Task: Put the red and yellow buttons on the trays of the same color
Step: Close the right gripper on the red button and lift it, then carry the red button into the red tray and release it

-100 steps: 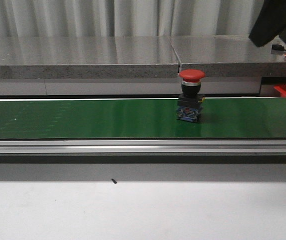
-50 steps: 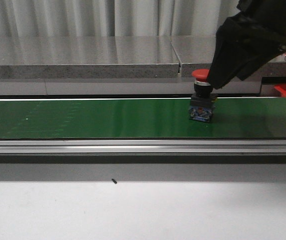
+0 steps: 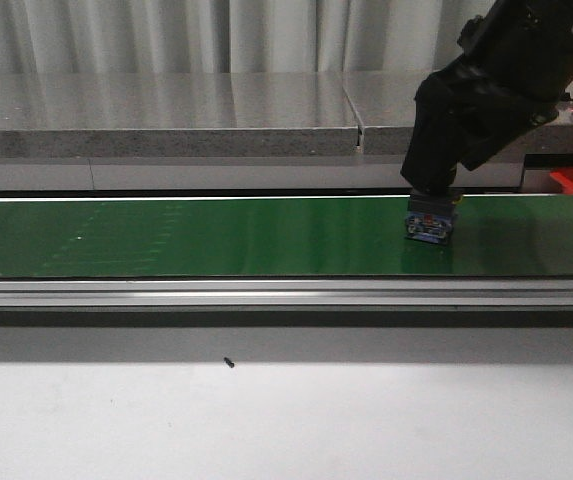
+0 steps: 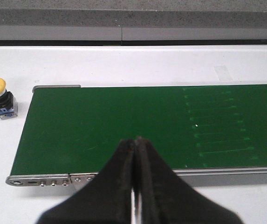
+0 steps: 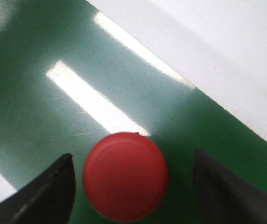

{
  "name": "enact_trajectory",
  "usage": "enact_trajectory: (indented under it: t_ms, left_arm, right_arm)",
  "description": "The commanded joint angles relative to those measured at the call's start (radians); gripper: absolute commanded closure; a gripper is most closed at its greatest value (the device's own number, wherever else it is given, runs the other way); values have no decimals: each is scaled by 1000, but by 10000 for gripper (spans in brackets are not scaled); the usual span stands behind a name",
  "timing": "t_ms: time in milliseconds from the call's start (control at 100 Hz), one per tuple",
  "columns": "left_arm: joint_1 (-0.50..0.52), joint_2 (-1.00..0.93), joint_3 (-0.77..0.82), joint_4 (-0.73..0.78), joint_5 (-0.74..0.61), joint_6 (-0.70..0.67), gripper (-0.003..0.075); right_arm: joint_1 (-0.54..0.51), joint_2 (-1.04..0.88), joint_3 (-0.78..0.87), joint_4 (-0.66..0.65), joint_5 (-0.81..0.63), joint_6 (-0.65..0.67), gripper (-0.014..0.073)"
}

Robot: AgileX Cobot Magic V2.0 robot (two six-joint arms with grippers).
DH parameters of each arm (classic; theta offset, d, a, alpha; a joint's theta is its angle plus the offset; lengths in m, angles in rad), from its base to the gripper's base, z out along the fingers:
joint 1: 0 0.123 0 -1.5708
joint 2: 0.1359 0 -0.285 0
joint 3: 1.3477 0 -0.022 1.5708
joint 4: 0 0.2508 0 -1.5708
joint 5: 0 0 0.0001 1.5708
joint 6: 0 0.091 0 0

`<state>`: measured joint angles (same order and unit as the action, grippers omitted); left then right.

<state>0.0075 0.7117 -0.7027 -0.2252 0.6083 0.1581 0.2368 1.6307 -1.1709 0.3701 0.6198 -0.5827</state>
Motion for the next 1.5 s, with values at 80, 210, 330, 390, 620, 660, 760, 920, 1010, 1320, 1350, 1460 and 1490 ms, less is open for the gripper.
enact_trajectory:
  t_ms: [80,210,330,390,620,660,760,920,1010,1320,1350,1460,1490]
  left_arm:
    - [-8,-3,-27,-10,-72,1,741]
    - [-8,-3,-27,-10,-72,1,741]
    - [-8,-3,-27,-10,-72,1,741]
    - [-8,-3,-27,-10,-72,1,741]
    - [-8,-3,-27,-10,-72,1,741]
    - [-8,-3,-27,-10,-72,1,741]
    - [-8,-3,-27,-10,-72,1,741]
    - [-8,-3,-27,-10,-72,1,741]
    - [-8,-3,-27,-10,-72,1,741]
    - [-8,-3,-27,-10,-72,1,741]
    - [-8,-3,-27,-10,-72,1,741]
    - [-8,-3,-27,-10,-72,1,741]
    - [-8,-3,-27,-10,-72,1,741]
  right_arm:
    - [0,-31,-24,13,-45,-13,302]
    - [0,-34,-28,13,-45,-13,451]
    - [-9,-58,-38,13,-31,-12,452]
    - [-28,-74,-66,11,-4,0,452]
    - [-227,-107,-262,11,119,51,452]
    - [-275,-101,-301,11,136,51,452]
    - [-386,-80,-381,11,145,51,452]
    - [-536,0,-499,11,155,51,452]
    - [-595,64,-550,12,159,51,452]
    - [-693,306,-718,14,172,51,452]
    - [-696,323,-728,14,166,51,452]
    - [-695,384,-766,15,156,51,452]
    - [-695,396,-774,15,154,51,452]
